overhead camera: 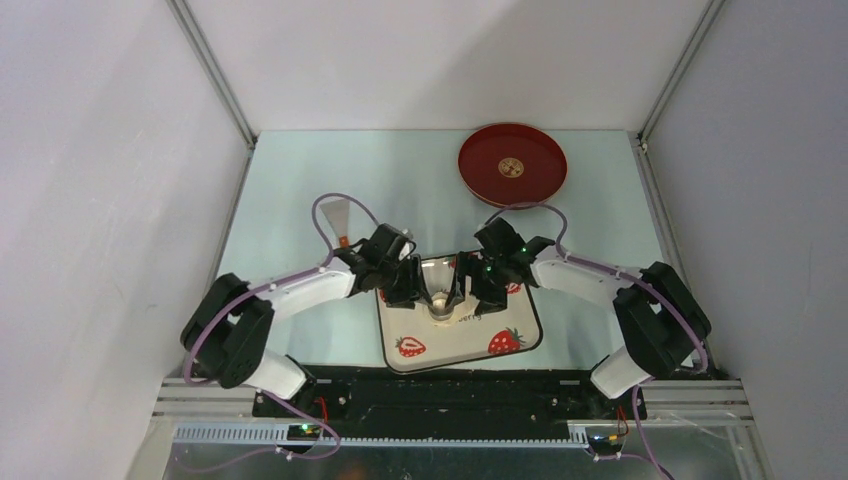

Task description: Roll out the dumpling wrappers from the dough

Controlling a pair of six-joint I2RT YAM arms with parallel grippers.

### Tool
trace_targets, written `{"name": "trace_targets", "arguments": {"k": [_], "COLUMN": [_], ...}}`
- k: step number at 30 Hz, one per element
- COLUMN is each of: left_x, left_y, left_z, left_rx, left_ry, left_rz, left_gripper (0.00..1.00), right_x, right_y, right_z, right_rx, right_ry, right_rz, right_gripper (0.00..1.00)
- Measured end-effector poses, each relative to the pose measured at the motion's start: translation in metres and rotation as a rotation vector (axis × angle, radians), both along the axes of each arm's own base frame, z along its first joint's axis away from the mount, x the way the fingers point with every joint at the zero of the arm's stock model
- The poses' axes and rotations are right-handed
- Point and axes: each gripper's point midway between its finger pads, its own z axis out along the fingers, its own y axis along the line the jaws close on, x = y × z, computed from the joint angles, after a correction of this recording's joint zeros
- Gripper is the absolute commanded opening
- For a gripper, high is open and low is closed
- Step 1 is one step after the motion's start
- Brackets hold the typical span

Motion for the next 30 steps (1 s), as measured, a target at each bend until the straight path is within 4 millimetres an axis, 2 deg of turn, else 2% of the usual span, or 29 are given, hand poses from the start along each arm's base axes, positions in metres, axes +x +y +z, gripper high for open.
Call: {"name": "trace_targets", "arguments": {"k": [3,7,10,12,13,15,20,28,30], "left_x": [0.001,0.005,0.011,0.015,0.017,0.02,0.02,0.019,0.019], "left_y": [-0.001,-0.002,0.002,0.007,0.011,0.021,0.043,0.047,0.048], "left_z": [0.014,0.041,0.06,0.066,0.066,0.061,0.029,-0.02,-0.031], "left_rx": [-0.023,-0.075,-0.113,-0.124,-0.125,-0.112,-0.033,0.061,0.081], "left_ry": [-0.033,-0.103,-0.151,-0.171,-0.175,-0.174,-0.12,-0.012,0.012], "left_rz": [-0.005,-0.005,0.015,0.036,0.05,0.082,0.132,0.133,0.133], "left_gripper": [0.64,0.63,0.58,0.49,0.41,0.32,0.23,0.11,0.06], "right_x": [0.001,0.003,0.012,0.019,0.023,0.03,0.047,0.069,0.072], "right_y": [-0.001,-0.006,-0.015,-0.023,-0.027,-0.034,-0.044,-0.032,-0.029], "right_z": [0.006,0.018,0.028,0.031,0.032,0.032,0.023,-0.01,-0.016], "right_rx": [0.009,0.029,0.047,0.053,0.054,0.058,0.035,-0.038,-0.05], "right_ry": [-0.011,-0.025,-0.045,-0.054,-0.057,-0.06,-0.038,0.023,0.035], "right_rz": [-0.001,-0.014,-0.04,-0.062,-0.072,-0.087,-0.095,-0.029,-0.014], "right_gripper": [0.84,0.84,0.82,0.77,0.73,0.7,0.64,0.54,0.45]}}
